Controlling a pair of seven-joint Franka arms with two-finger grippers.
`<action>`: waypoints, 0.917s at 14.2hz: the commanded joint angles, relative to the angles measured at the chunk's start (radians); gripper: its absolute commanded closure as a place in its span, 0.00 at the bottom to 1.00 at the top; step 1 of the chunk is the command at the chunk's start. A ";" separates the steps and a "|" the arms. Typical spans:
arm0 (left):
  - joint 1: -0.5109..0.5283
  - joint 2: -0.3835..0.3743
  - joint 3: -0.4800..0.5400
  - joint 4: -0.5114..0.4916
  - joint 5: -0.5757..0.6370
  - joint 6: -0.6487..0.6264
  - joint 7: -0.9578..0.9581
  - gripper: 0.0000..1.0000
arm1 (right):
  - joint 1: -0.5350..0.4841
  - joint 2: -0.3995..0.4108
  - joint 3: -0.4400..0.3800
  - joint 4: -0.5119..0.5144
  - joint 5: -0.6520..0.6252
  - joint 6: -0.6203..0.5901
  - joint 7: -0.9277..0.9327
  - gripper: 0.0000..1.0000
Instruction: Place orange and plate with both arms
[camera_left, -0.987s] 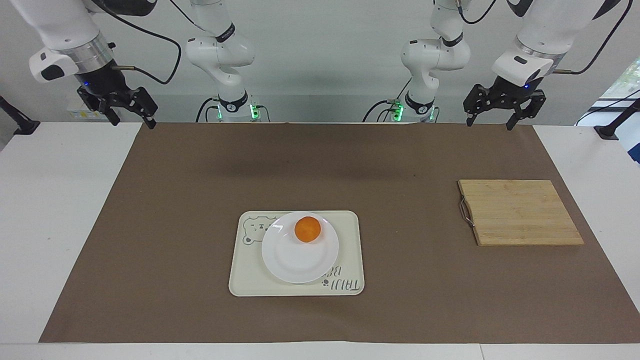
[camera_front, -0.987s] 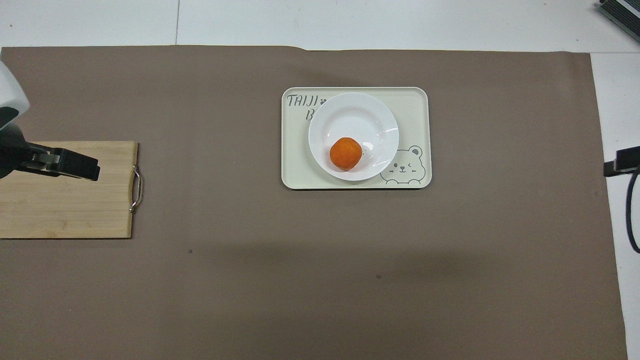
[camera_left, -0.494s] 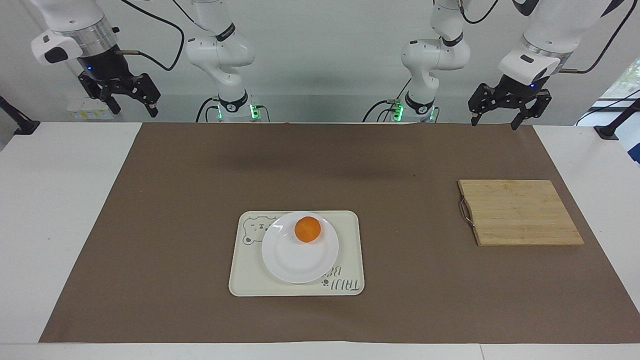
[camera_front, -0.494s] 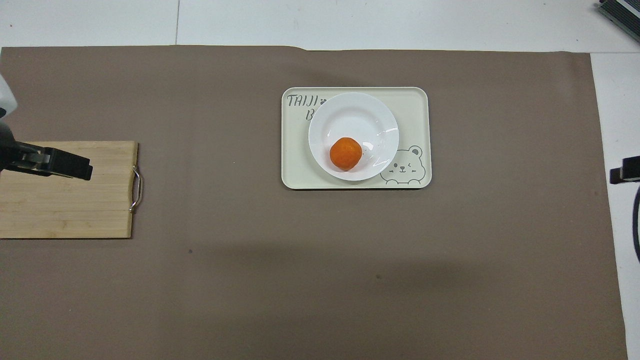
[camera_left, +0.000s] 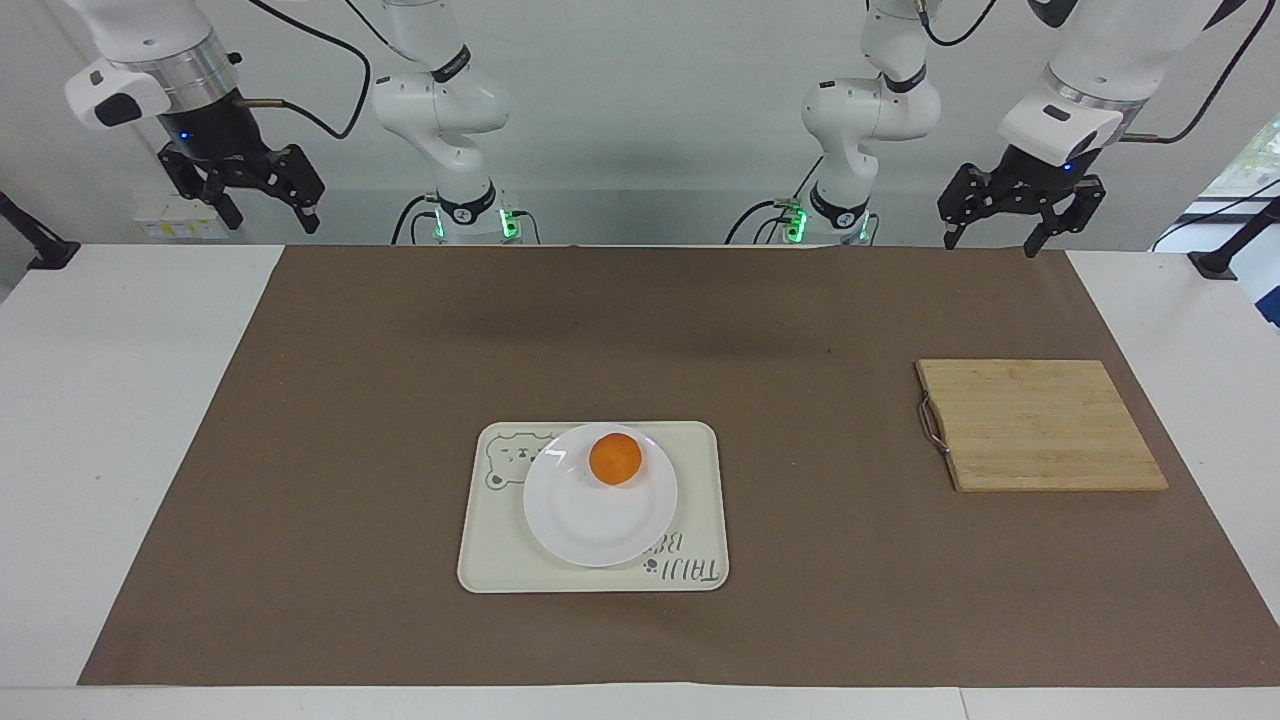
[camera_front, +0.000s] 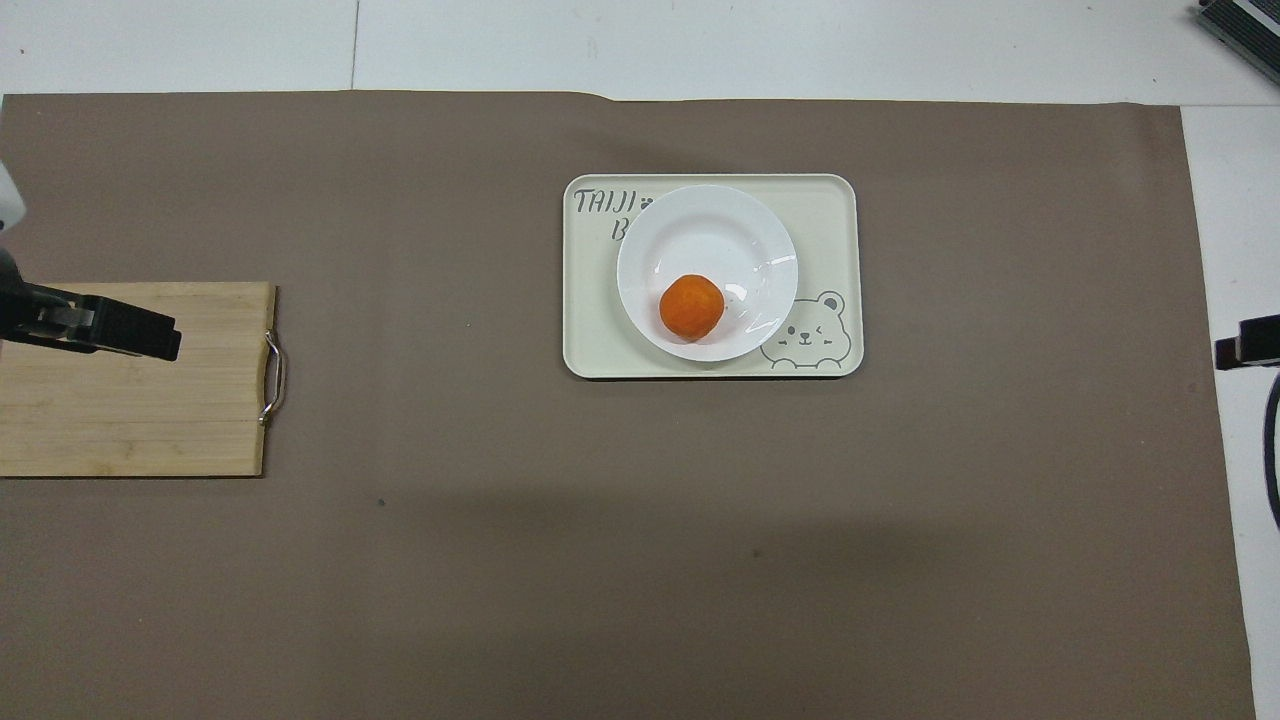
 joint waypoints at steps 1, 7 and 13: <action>0.016 -0.015 -0.007 -0.012 -0.009 0.008 0.013 0.00 | 0.015 -0.002 0.005 0.001 -0.043 0.004 -0.019 0.00; 0.016 -0.015 -0.007 -0.010 -0.009 0.017 0.010 0.00 | 0.052 -0.016 0.012 -0.021 -0.056 0.014 -0.019 0.00; 0.018 -0.015 -0.007 -0.012 -0.009 0.019 0.016 0.00 | 0.050 -0.015 0.010 -0.018 -0.044 0.001 -0.019 0.00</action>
